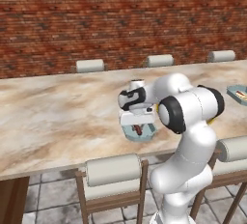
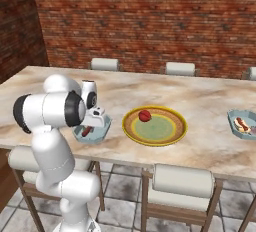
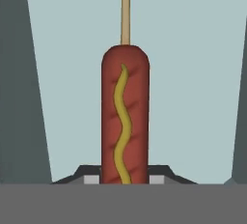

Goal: Place one cooked food and one vegetable from the large plate to each tupperware container.

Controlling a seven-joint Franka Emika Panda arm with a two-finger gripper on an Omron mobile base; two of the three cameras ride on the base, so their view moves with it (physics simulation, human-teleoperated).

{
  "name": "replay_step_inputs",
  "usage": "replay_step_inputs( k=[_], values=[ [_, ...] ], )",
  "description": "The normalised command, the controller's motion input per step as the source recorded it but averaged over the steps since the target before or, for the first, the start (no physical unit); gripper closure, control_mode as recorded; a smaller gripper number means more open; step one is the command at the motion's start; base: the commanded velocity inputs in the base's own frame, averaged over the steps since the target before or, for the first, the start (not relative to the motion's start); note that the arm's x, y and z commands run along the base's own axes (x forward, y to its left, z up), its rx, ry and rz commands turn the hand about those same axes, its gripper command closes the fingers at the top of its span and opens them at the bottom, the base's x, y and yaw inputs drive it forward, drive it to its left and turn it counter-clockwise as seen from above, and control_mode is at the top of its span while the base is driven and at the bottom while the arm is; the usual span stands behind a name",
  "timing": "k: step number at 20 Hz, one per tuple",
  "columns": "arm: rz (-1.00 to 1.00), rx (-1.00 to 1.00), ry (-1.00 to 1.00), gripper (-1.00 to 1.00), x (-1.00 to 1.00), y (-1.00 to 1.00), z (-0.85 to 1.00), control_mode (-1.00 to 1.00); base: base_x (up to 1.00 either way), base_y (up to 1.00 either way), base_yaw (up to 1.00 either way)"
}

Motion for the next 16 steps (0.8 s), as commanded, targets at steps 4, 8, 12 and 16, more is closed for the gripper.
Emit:
replay_step_inputs(
  k=[4, 8, 12, 16],
  values=[
    [0.0, -0.01, 0.0, 1.0, 0.03, 0.2, -0.16, -1.0, 0.0, 0.0, 0.0],
    [0.0, -0.02, 0.0, 1.0, 0.0, 0.06, -0.19, -1.0, 0.0, 0.0, 0.0],
    [0.0, 0.0, 0.0, 1.0, 0.0, 0.0, -0.02, -1.0, 0.0, 0.0, 0.0],
    [0.0, 0.0, 0.0, 1.0, 0.0, 0.01, 0.0, -1.0, 0.0, 0.0, 0.0]
  ],
)
